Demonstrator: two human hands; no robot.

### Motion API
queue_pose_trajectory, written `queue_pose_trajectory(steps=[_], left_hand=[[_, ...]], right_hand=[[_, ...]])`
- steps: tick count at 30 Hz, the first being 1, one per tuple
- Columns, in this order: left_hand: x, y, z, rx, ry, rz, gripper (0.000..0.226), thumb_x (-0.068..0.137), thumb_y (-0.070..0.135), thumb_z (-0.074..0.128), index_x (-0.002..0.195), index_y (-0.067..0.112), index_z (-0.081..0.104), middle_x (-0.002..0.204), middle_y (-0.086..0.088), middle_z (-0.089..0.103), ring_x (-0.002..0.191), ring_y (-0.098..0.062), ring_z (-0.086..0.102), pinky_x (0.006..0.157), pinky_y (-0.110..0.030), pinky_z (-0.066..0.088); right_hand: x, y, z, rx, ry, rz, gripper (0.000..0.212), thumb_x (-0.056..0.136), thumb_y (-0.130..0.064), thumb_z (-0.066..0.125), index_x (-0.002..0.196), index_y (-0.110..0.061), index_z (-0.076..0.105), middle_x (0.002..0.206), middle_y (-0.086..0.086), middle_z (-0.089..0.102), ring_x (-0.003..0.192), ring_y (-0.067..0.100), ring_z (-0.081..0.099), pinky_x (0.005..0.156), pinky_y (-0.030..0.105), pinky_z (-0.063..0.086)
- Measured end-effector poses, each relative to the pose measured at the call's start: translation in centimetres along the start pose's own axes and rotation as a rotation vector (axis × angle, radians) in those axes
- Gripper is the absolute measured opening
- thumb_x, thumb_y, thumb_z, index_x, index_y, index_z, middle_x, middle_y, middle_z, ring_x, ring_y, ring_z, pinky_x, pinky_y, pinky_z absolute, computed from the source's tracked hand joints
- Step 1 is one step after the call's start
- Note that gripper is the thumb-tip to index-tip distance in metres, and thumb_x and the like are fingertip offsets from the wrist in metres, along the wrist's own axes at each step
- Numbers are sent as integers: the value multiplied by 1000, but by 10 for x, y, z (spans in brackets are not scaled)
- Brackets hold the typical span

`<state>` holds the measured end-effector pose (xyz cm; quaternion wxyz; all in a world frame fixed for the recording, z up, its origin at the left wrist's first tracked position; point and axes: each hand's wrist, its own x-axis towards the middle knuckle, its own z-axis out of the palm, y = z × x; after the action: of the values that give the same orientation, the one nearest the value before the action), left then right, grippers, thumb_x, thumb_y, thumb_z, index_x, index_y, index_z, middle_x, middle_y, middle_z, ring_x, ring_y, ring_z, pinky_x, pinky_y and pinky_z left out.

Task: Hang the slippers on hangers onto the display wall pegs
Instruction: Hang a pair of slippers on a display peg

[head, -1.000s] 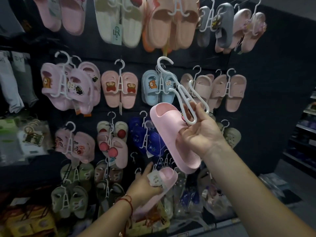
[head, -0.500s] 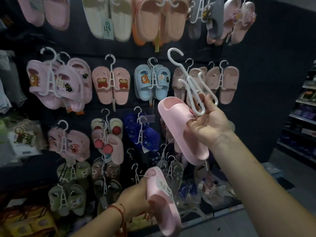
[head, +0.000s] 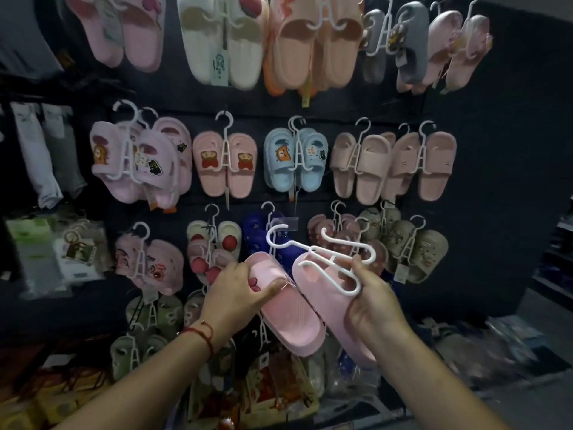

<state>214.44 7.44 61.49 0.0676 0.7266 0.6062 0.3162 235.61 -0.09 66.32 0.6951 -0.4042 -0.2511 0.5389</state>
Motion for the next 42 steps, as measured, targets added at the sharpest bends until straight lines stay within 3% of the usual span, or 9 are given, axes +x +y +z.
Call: queue_pose_trajectory(steps=[3,6,12,17,21,24,27,34,42], left_hand=[[2,2,-8,-48,37,-1,74,68,92,50,107,30,55,96,14,49,91,-10,53,78,-34,47],[-1,4,-13,-140,51,-21,77,66,89,57,116,31,58,103,15,54,94,-5,57,83,-37,53],[-10,18,-27,-208,88,-2,50,72,78,67,98,40,48,91,20,56,81,7,54,63,-20,39],[-5,22,-33,-193,135,24,60,67,86,63,92,32,55,89,15,60,82,-1,57,68,-27,50],[0,26,-40,-150,164,101,62,63,88,62,84,31,52,84,14,57,82,-7,55,72,-34,51],[2,27,-46,-101,153,195,62,64,87,63,84,29,52,82,14,55,82,-6,51,71,-32,49],[4,27,-55,-91,98,284,57,66,84,68,83,34,49,81,15,53,78,-4,49,69,-28,46],[-3,35,-64,84,-65,460,91,68,92,58,141,41,43,111,21,53,99,0,47,87,-24,47],[-7,34,-67,203,30,501,97,71,89,52,148,32,40,125,15,58,104,-7,46,90,-26,45]], right_hand=[[-3,11,-2,-110,-49,-42,30,99,-22,58,89,-3,79,99,22,75,87,30,73,90,45,54],[-3,14,-5,-106,-82,-73,20,95,-15,65,107,-2,72,104,22,74,98,36,71,97,51,52],[2,13,-5,-184,-111,-137,16,88,-5,70,103,-4,69,101,22,74,88,32,73,79,42,59],[2,7,-6,-389,-237,-4,23,86,2,71,108,6,67,107,32,69,96,45,69,91,53,53],[1,6,-10,-668,-343,7,30,83,-19,80,91,5,64,90,13,76,74,20,65,72,34,50],[2,3,-12,-808,-413,-60,26,91,-31,72,79,-10,63,62,-7,58,57,4,48,57,15,39],[6,-1,-12,-891,-434,-125,26,96,-33,65,75,-17,62,58,-15,55,57,1,48,59,17,39],[13,-15,-10,-871,-348,-154,32,95,-45,61,88,-14,65,72,-1,67,67,9,57,64,27,40],[16,-20,-2,-842,-343,-218,38,90,-51,63,100,-16,71,93,2,76,87,21,70,79,35,53]])
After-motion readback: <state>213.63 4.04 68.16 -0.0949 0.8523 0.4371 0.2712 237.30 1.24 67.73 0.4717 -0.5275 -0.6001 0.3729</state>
